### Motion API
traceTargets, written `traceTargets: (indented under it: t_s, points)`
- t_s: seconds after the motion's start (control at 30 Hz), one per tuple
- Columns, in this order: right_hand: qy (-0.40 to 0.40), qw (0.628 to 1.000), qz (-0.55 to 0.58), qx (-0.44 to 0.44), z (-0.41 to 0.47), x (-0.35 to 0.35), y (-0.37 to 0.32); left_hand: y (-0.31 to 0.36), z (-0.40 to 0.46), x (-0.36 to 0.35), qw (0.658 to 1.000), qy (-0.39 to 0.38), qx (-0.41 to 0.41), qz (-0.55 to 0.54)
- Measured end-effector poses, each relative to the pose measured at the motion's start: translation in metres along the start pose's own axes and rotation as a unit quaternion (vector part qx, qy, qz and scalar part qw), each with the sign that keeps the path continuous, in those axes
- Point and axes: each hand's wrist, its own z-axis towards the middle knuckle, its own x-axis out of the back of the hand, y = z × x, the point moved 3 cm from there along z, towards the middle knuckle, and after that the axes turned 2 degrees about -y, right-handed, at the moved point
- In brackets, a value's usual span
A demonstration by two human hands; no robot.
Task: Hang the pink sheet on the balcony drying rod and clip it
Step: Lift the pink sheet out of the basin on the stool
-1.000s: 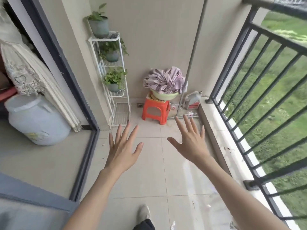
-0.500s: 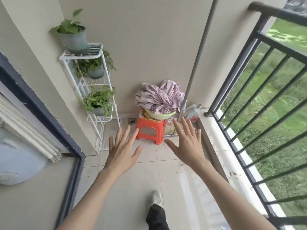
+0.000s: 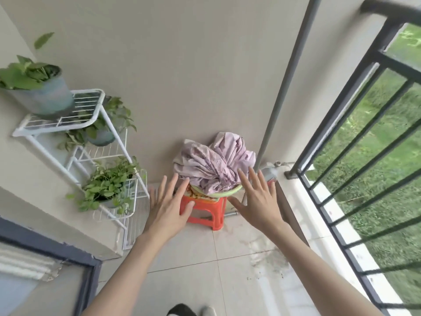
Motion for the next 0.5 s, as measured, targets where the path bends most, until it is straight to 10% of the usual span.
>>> traceTargets:
  t_s: [0.5]
  points:
    - [-0.11, 0.985, 0.016, -0.13, 0.205, -0.079, 0.055, -0.044, 0.25, -0.095, 0.982, -0.171, -0.071, 0.044]
